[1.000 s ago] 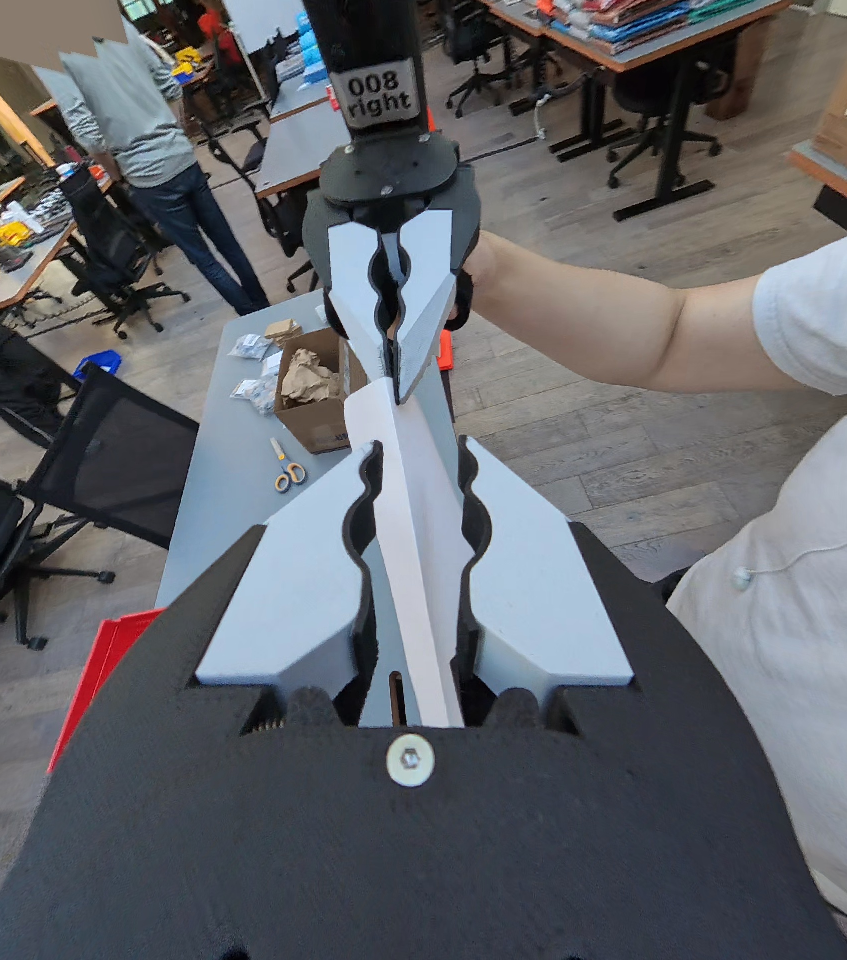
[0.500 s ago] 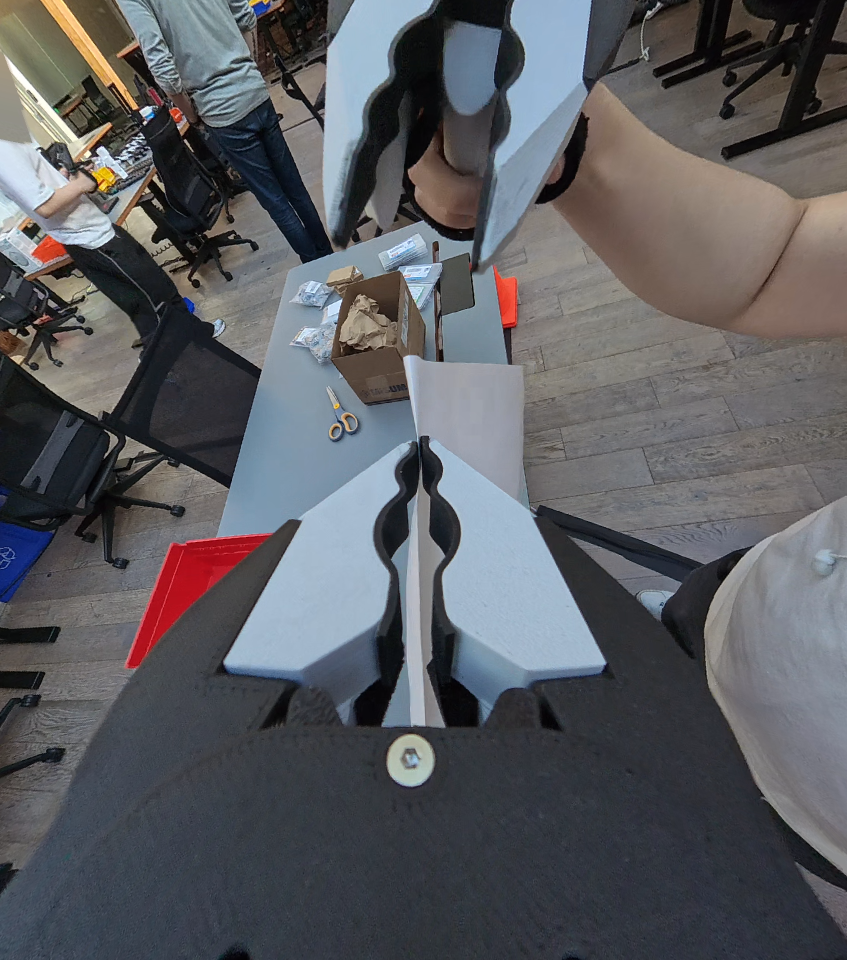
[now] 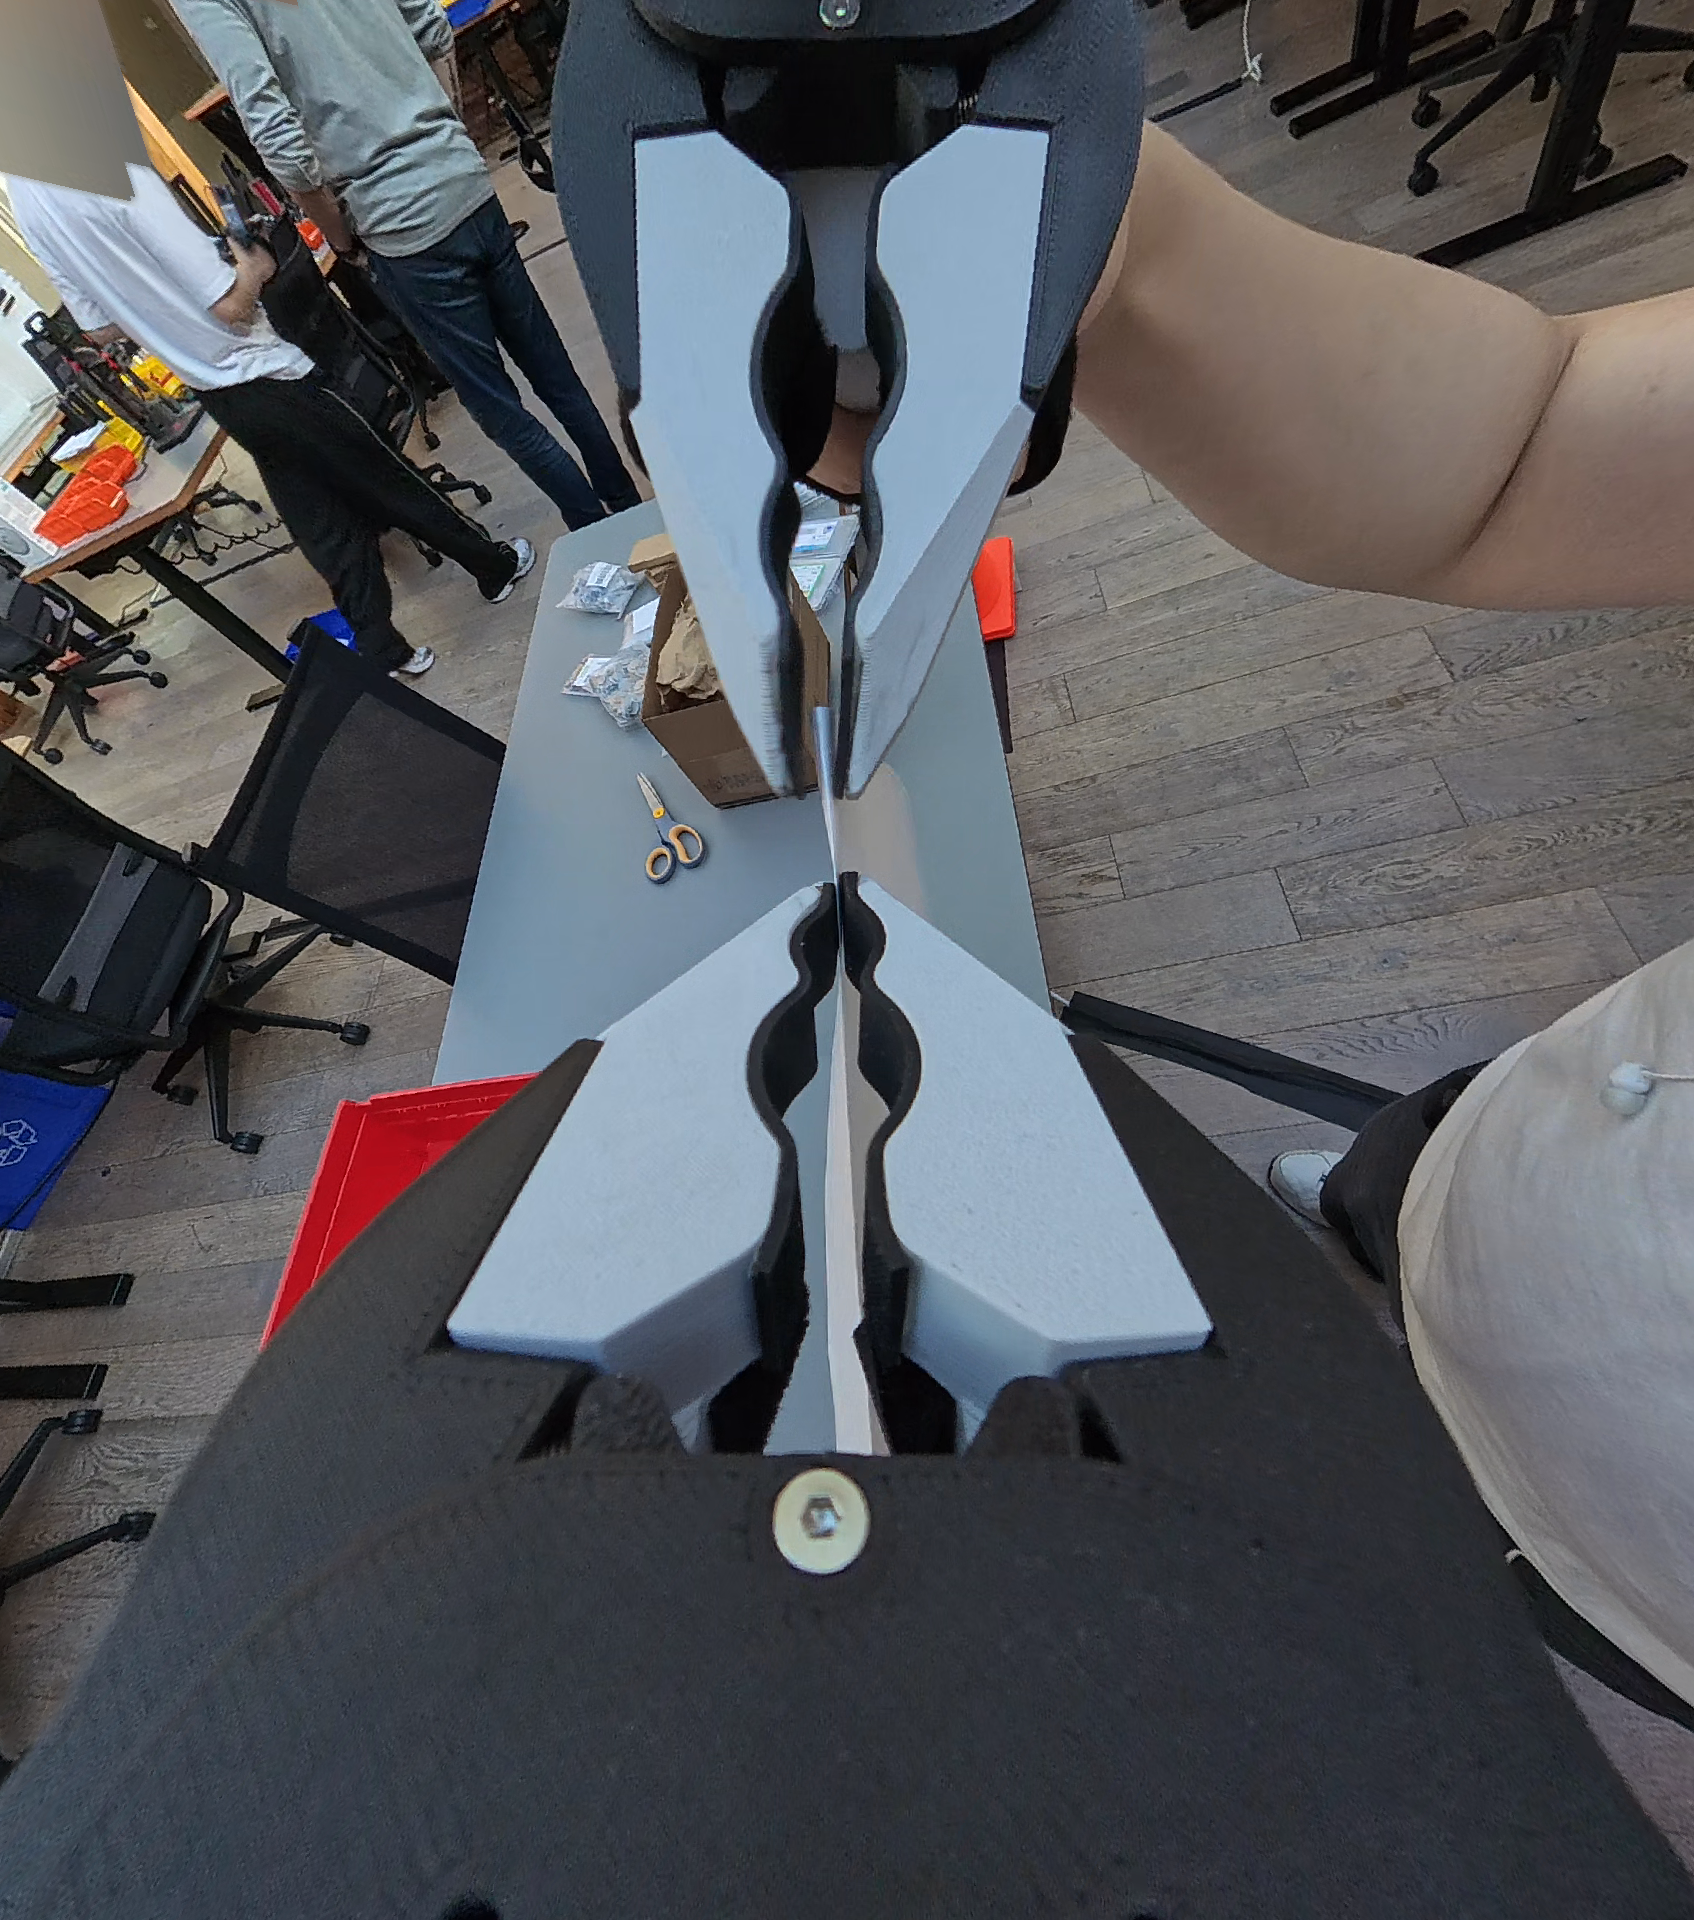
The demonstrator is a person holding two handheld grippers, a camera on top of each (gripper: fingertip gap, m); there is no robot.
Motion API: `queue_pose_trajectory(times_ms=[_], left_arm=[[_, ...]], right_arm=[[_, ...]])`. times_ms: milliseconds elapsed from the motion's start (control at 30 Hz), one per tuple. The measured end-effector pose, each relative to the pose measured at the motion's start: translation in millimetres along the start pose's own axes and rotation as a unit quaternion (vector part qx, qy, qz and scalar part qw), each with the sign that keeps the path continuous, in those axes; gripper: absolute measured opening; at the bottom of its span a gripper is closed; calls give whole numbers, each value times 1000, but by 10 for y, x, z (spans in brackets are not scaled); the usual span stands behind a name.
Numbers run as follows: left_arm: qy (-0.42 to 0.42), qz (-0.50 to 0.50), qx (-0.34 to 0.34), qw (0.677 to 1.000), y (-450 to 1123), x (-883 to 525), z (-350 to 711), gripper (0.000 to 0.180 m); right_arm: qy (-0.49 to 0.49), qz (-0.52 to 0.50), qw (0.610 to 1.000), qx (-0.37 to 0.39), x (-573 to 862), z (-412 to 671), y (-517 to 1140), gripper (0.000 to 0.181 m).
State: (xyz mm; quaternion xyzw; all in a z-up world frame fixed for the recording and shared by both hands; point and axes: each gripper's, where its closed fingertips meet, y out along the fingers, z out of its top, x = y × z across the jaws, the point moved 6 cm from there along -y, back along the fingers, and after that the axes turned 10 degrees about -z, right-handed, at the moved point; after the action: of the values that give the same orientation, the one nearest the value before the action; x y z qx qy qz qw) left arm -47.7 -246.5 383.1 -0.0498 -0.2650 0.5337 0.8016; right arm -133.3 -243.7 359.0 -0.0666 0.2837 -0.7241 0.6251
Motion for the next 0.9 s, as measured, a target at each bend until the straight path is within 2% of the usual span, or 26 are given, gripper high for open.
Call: queue_pose_trajectory(times_ms=[167, 300, 500, 900], left_arm=[[0, 6, -3, 1000, 3, -31, 17, 0], [-17, -2, -7, 1000, -6, -76, 33, 0], [-21, 5, -8, 1000, -77, -122, 38, 0], [1, 3, 7, 1000, -361, -75, 108, 0]], right_arm=[[5, 2, 1000, 5, 30, 2, -14, 0], [6, -12, 999, 41, 53, 118, -61, 4], [37, -35, 999, 11, 66, 196, -17, 0], [26, -39, 998, 43, 90, 280, -29, 0]])
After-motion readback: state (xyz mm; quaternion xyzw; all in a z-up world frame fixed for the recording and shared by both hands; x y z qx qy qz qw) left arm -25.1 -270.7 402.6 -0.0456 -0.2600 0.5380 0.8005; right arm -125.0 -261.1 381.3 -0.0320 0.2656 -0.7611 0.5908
